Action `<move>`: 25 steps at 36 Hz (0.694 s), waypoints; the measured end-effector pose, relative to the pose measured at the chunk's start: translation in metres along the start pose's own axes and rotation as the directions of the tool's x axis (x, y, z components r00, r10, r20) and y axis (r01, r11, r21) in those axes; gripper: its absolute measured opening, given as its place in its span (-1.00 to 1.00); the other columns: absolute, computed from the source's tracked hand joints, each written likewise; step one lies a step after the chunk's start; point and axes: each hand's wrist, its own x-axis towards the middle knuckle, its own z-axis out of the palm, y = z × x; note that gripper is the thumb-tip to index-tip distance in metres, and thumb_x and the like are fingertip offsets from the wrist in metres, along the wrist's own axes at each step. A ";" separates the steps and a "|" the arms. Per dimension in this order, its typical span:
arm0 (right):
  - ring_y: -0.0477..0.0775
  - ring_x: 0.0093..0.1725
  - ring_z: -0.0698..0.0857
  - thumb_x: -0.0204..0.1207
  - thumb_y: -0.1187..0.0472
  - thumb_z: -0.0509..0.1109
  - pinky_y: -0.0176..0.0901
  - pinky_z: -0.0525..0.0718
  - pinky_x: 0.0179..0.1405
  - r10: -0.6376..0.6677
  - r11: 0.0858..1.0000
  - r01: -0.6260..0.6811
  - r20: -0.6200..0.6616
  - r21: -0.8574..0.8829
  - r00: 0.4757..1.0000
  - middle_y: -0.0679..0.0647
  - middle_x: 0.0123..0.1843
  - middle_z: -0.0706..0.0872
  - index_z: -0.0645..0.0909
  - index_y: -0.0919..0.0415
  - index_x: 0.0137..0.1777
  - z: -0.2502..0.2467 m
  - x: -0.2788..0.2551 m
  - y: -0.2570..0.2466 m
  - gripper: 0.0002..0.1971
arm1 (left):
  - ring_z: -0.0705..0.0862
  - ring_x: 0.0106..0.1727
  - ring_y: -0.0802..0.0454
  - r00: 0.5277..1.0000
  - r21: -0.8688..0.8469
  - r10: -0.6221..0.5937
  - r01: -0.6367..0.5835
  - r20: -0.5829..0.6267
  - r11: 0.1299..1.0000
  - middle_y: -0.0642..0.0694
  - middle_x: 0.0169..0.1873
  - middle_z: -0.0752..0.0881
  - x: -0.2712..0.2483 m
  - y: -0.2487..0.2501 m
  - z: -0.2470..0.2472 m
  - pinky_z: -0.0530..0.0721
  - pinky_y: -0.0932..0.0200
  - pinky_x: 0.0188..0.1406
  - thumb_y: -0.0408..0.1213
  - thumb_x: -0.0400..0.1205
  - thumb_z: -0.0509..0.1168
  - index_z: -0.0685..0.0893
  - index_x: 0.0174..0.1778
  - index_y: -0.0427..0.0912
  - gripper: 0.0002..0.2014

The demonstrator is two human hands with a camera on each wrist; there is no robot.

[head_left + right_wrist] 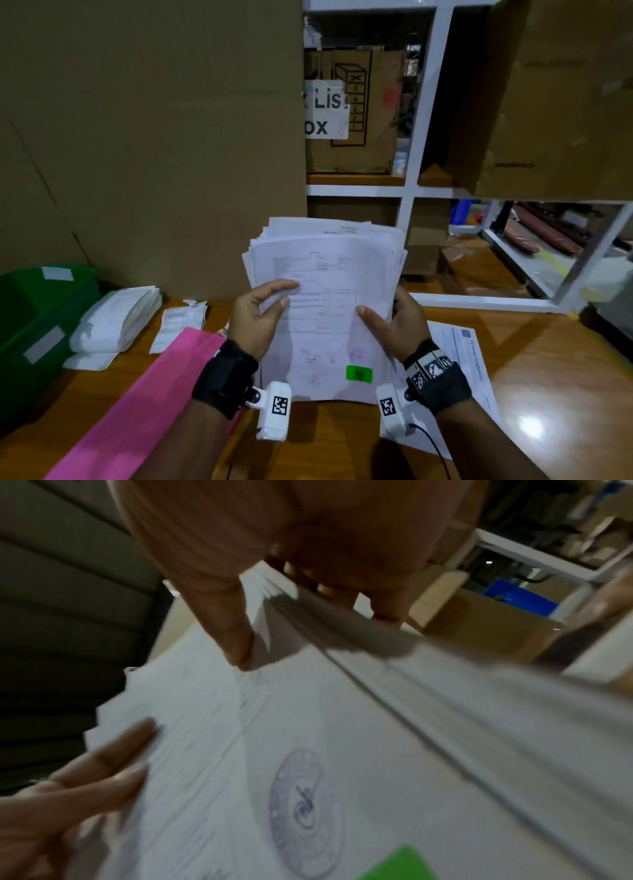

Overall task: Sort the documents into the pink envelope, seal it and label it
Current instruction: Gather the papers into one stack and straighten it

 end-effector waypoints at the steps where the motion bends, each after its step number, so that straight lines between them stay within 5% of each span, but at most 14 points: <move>1: -0.37 0.05 0.67 0.45 0.10 0.60 -0.34 0.69 -0.07 -0.007 1.000 0.007 -0.021 0.014 1.000 -0.31 0.06 0.68 0.57 0.00 0.29 0.002 -0.003 -0.008 -0.56 | 0.67 0.32 0.31 1.000 0.007 0.007 -0.007 -0.009 1.000 0.31 0.11 0.81 -0.001 0.003 0.002 0.54 0.52 0.27 -0.57 0.65 0.36 0.83 0.06 0.02 -0.65; 8: -0.07 0.15 0.72 0.49 0.03 0.55 -0.10 0.75 0.07 0.038 0.991 -0.015 -0.168 0.135 0.985 -0.05 0.19 0.75 0.55 0.04 0.35 0.019 -0.022 -0.024 -0.55 | 0.47 0.54 0.25 0.994 0.140 0.108 -0.105 -0.015 0.985 0.23 0.45 0.56 -0.023 0.010 0.022 0.56 0.14 0.46 -0.55 0.67 0.32 0.55 0.47 0.18 -0.42; 12: -0.03 0.18 0.73 0.38 -0.07 0.63 0.00 0.77 0.12 0.113 0.988 -0.096 -0.149 0.120 0.982 -0.09 0.20 0.75 0.53 0.03 0.41 0.020 -0.031 0.000 -0.38 | 0.53 0.49 0.26 0.988 -0.085 0.013 -0.026 -0.156 0.996 0.21 0.51 0.41 -0.048 -0.006 0.021 0.70 0.23 0.27 -0.56 0.52 0.52 0.15 0.56 0.29 -0.06; 14: -0.05 0.17 0.75 0.28 -0.18 0.63 0.07 0.80 0.08 0.128 0.981 -0.108 -0.115 0.163 0.985 -0.12 0.16 0.77 0.56 -0.02 0.36 0.019 -0.036 0.009 -0.35 | 0.61 0.42 0.27 0.968 -0.241 -0.129 0.076 -0.213 0.968 0.13 0.51 0.45 -0.058 -0.017 0.014 0.74 0.09 0.24 -0.60 0.46 0.54 0.06 0.57 0.34 0.06; 17: -0.06 0.12 0.78 0.11 -0.27 0.64 -0.05 0.83 -0.04 0.142 0.966 -0.124 -0.067 0.228 0.988 -0.08 0.11 0.80 0.60 0.00 0.26 0.013 -0.037 0.013 -0.28 | 0.70 0.37 0.05 0.972 -0.211 -0.184 0.152 -0.144 0.966 -0.02 0.43 0.63 -0.064 -0.027 0.005 0.75 -0.17 0.22 -0.44 0.42 0.64 0.12 0.62 0.28 0.06; 20: -0.05 0.04 0.82 0.04 -0.26 0.70 -0.16 0.82 -0.16 0.129 0.961 -0.106 -0.075 0.255 0.989 -0.04 0.02 0.84 0.66 0.07 0.17 0.006 -0.032 0.011 -0.28 | 0.73 0.33 -0.02 0.980 -0.154 -0.195 0.187 -0.042 0.970 0.00 0.29 0.74 -0.052 -0.021 0.006 0.81 -0.13 0.14 -0.23 0.34 0.73 0.43 0.50 0.12 -0.14; 25: -0.07 0.04 0.82 0.10 -0.07 0.79 -0.04 0.83 -0.07 0.110 0.961 -0.120 0.056 0.251 0.992 -0.03 0.02 0.85 0.71 0.04 0.12 0.012 -0.026 -0.009 -0.42 | 0.80 0.23 -0.14 0.977 -0.238 -0.187 0.157 -0.107 0.958 -0.12 0.18 0.83 -0.034 -0.014 -0.006 0.78 -0.23 0.17 -0.20 0.28 0.73 0.68 0.29 -0.09 -0.35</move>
